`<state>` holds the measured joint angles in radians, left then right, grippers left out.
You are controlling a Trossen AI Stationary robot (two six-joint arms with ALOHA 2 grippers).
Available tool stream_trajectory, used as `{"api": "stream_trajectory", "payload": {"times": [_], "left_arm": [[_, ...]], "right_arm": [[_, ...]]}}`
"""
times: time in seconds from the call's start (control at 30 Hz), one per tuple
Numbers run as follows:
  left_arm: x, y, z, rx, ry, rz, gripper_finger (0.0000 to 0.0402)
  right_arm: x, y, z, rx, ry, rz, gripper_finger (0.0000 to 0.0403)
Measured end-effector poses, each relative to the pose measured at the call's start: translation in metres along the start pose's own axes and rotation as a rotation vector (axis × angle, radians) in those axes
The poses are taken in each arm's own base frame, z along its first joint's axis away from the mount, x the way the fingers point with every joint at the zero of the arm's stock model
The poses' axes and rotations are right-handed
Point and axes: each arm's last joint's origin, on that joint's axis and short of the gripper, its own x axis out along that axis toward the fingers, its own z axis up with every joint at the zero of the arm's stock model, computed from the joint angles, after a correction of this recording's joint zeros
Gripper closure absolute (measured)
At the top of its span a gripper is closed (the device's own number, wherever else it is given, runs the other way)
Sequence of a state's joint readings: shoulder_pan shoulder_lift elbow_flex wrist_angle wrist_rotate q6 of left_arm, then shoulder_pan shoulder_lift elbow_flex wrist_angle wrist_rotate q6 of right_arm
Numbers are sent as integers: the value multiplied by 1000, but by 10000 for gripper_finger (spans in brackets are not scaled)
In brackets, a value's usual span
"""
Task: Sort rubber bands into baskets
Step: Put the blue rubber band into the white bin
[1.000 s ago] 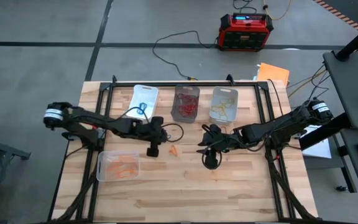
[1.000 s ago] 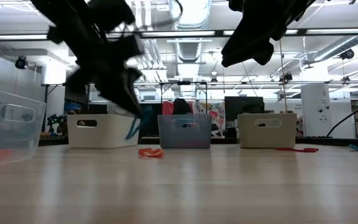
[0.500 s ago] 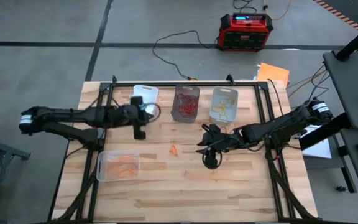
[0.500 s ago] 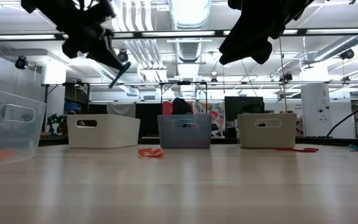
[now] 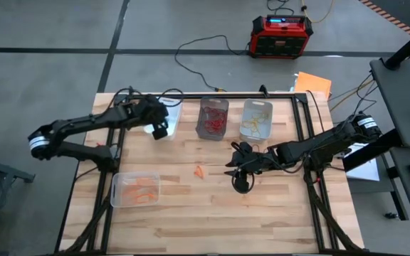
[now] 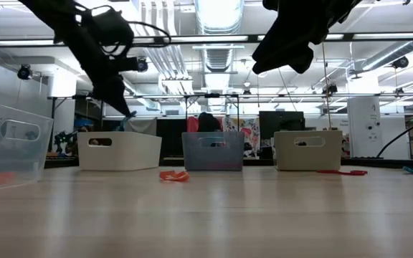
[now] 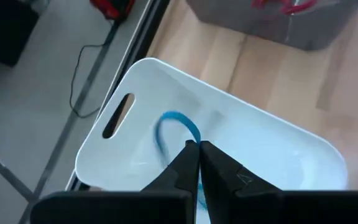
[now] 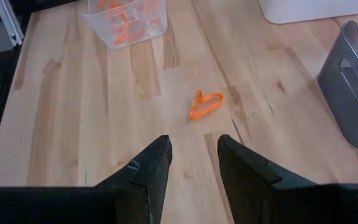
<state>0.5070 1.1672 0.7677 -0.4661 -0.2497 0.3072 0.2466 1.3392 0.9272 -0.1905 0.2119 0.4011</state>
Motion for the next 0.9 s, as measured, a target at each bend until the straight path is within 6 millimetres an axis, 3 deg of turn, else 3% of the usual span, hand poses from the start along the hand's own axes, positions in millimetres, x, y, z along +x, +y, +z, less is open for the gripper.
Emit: {"api": "stream_trajectory", "payload": {"times": [0.17,0.43,0.63,0.9], "left_arm": [[15,-2,-1,-4,46,-9,389],[24,-4,-1,-13,95,33,316],[9,-5,1,-37,39,16,276],[-25,-25,15,-53,-155,-76,275]], "right_arm": [[0,0,0,0,-3,1,275],[0,0,1,27,-5,2,275],[0,0,0,94,-5,3,275],[0,-1,-2,187,22,-16,275]]}}
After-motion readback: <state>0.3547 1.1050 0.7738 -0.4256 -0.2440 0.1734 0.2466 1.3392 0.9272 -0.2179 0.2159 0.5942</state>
